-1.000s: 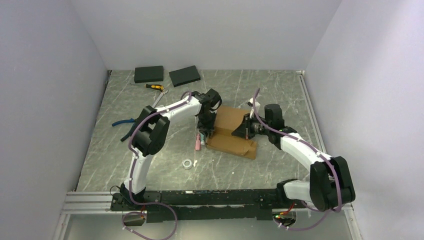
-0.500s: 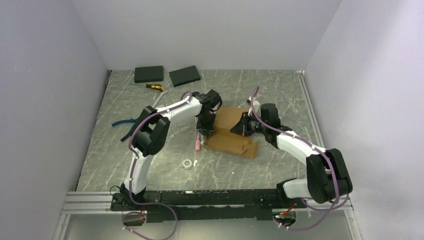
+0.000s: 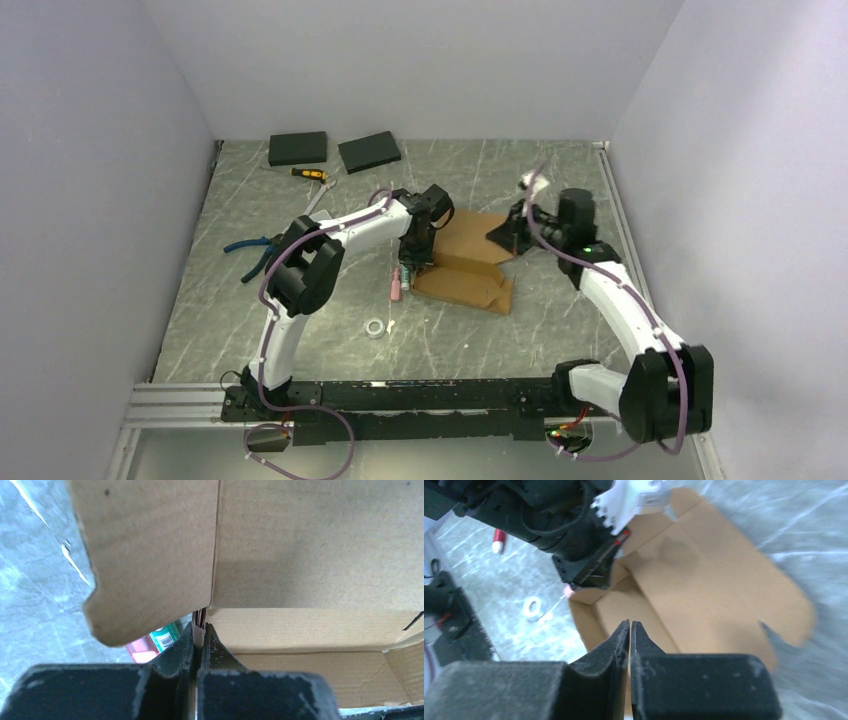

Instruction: Fold the paper box

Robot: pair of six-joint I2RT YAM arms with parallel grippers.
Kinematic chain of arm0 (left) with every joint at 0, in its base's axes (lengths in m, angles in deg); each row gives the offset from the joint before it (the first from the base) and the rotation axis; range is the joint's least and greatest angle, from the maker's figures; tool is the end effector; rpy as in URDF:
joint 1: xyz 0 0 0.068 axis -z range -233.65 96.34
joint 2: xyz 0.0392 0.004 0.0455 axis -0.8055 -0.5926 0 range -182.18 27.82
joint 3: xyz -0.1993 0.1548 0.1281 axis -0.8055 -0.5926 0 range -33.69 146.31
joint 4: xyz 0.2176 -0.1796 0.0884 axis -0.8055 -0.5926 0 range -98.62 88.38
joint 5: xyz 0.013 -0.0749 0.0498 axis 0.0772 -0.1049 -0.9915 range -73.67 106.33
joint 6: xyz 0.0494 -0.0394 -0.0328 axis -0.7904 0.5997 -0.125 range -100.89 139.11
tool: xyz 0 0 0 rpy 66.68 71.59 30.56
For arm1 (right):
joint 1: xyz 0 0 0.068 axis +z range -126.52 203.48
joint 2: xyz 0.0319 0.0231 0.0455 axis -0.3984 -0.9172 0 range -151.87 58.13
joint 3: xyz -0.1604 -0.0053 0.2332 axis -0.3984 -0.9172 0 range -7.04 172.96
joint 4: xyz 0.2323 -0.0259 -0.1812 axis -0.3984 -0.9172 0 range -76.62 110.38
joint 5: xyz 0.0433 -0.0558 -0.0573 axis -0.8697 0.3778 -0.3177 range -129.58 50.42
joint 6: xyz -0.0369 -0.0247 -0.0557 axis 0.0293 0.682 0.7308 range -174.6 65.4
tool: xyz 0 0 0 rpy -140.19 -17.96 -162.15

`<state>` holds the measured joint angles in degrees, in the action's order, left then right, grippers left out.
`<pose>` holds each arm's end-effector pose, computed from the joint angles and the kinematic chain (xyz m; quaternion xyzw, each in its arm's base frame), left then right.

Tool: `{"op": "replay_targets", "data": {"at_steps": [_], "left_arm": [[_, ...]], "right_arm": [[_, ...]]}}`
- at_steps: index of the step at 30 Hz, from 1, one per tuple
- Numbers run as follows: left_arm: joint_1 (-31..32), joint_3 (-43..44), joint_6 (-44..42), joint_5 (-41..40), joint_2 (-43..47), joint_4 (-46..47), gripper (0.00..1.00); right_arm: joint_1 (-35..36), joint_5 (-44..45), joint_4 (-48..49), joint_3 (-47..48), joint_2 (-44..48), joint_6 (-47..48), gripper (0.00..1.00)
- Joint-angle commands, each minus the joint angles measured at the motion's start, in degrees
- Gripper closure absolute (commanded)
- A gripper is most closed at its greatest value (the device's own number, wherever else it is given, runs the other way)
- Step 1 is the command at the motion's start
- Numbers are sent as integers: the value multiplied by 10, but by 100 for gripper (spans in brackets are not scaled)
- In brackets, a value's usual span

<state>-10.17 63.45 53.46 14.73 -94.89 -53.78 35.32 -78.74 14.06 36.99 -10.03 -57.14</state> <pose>0.3466 -0.3264 0.1477 0.0777 0.9911 -0.0563 0.0919 0.2881 0.0982 0.2477 -0.2321 0.8017 0.3471 0.4278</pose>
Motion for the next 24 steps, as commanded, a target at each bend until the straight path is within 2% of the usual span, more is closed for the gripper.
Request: {"op": "replay_targets", "data": {"at_steps": [1, 4, 7, 10, 15, 24], "left_arm": [[-2, 14, 36, -69, -7, 59, 100], [-5, 9, 58, -82, -1, 68, 100], [-8, -7, 75, -86, 7, 91, 100], [-8, -3, 120, -107, 3, 77, 100], [-9, 16, 174, -125, -12, 38, 100], [-9, 0, 183, -106, 5, 59, 100]], "right_arm": [[-109, -113, -47, 9, 32, 74, 90], [-155, -120, -55, 15, -2, 51, 84], [-161, -112, -66, 22, -36, 44, 76], [-162, -105, -72, 25, -52, 44, 68], [-178, -51, -51, 10, -61, 4, 46], [-160, 70, -73, 27, -147, -16, 49]]}}
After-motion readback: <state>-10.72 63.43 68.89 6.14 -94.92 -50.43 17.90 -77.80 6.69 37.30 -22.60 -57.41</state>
